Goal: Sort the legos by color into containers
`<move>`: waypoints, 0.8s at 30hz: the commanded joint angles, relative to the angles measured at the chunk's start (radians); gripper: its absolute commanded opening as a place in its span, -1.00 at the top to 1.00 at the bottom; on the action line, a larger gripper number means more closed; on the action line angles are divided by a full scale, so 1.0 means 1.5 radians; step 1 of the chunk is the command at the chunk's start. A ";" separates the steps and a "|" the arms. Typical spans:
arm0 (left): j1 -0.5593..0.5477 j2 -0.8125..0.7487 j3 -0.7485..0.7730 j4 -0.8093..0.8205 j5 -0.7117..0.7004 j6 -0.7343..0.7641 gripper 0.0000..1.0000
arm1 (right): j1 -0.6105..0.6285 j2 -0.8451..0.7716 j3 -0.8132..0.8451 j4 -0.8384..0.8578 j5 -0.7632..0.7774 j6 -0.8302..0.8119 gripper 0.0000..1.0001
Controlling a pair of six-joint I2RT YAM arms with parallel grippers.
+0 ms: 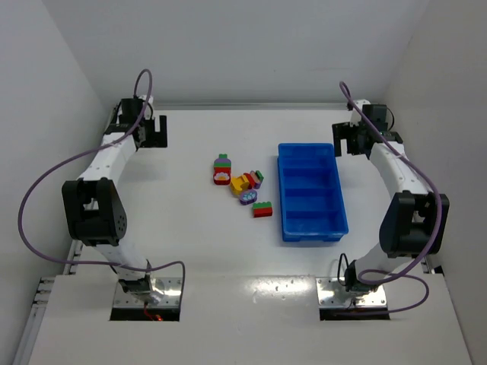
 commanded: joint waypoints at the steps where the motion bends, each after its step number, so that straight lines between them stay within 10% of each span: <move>1: 0.002 -0.007 0.037 0.001 -0.015 -0.017 -1.00 | 0.000 -0.001 0.028 0.015 0.013 0.018 -1.00; 17: 0.010 -0.081 0.017 -0.025 0.177 0.129 -1.00 | 0.006 -0.028 0.053 -0.025 -0.105 -0.072 -1.00; 24: -0.112 -0.073 0.017 -0.072 0.183 0.235 -0.73 | 0.020 0.013 0.111 -0.082 -0.189 -0.113 -0.91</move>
